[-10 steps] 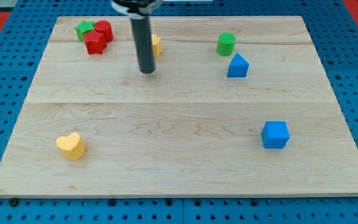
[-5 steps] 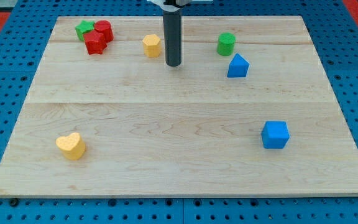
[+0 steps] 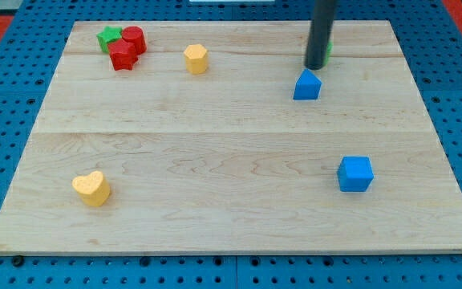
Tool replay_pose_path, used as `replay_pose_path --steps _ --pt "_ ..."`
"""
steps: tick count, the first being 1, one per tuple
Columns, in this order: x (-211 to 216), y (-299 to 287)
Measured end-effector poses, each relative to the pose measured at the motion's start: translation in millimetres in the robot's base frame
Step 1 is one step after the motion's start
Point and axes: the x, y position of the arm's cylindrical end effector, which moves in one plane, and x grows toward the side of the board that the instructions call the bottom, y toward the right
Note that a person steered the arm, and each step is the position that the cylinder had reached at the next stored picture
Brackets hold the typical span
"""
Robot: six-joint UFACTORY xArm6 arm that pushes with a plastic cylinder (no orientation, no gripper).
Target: Push green circle closer to red circle
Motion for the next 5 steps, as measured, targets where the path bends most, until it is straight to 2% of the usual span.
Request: replay_pose_path --steps 1,2,3,4,5 --pt "-4.7 55.2" --pt "-29.0 47.3" --pt "-27.3 0.1" --pt "-30.4 -72.0" --pt "-60.3 -89.7"
